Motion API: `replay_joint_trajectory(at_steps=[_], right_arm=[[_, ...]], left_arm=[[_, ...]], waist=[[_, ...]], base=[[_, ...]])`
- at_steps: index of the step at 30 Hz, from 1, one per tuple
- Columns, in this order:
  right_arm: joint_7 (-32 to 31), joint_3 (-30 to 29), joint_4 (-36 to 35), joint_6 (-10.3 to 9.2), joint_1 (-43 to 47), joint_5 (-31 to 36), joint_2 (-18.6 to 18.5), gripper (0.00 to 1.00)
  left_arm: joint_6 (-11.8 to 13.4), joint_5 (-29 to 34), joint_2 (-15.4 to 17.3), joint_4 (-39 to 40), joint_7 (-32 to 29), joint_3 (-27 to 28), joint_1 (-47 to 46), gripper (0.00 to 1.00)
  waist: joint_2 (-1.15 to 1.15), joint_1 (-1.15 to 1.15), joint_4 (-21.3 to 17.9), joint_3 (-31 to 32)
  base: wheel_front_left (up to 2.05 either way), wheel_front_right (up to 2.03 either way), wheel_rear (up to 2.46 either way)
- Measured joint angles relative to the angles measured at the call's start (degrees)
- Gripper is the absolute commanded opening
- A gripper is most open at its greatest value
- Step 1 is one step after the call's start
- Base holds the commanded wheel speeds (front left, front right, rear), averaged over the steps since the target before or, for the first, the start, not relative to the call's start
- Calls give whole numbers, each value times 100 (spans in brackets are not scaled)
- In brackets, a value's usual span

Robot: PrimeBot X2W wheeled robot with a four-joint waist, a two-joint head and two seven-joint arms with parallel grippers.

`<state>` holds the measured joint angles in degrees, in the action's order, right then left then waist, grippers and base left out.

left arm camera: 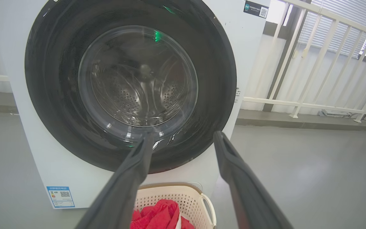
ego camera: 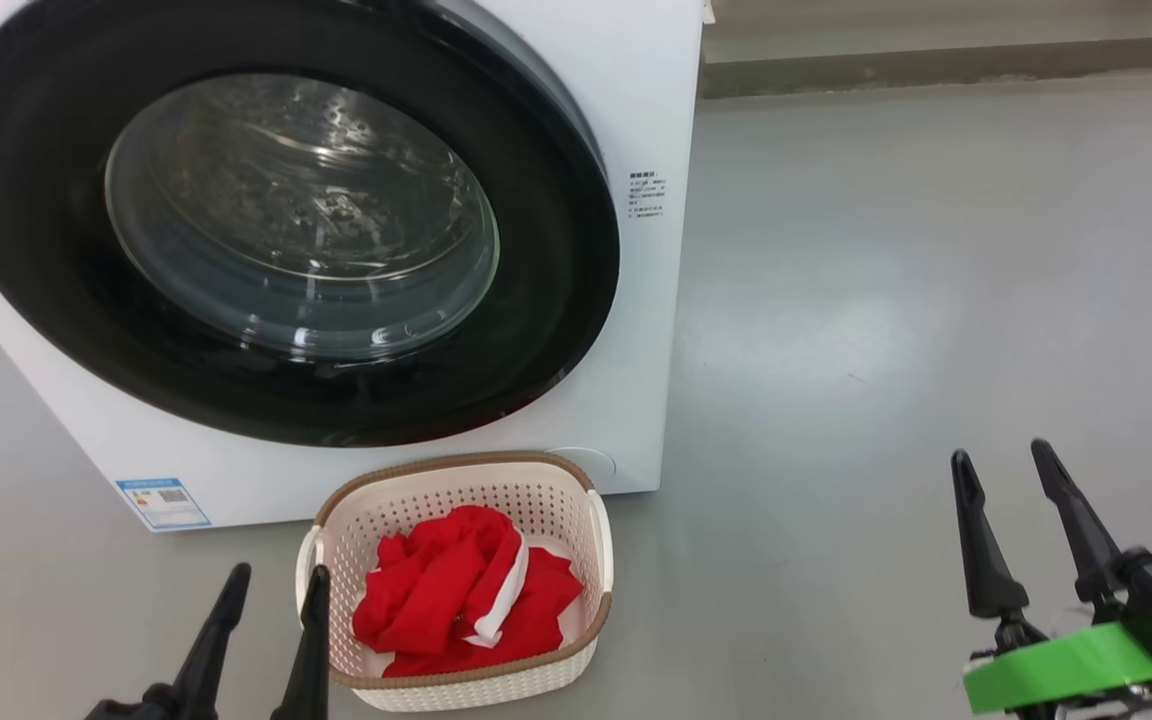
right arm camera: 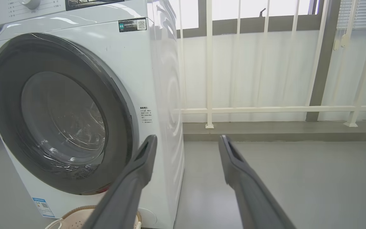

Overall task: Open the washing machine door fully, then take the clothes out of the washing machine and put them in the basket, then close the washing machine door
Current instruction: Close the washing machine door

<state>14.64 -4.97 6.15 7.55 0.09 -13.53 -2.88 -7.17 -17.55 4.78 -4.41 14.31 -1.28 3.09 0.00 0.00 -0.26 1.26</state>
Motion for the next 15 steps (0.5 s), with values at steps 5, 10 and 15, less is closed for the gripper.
replay_joint_trajectory(at_steps=[5, 10, 15], right_arm=[[0, 10, -209, 0, 385, 1, 30, 100], [0, 53, -332, 0, 549, 1, 64, 100], [0, 54, -424, 0, 577, 66, 60, 100]], left_arm=[[0, 93, 0, 35, 0, 91, 144, 100], [0, 234, -2, 55, 0, 124, 189, 100], [0, 247, -5, 60, 0, 126, 191, 100]], waist=[[0, 0, -28, 71], [0, 0, -32, 72], [0, 0, -7, 68]], base=[[0, 0, 0], [0, 0, 0], [0, 0, 0]])
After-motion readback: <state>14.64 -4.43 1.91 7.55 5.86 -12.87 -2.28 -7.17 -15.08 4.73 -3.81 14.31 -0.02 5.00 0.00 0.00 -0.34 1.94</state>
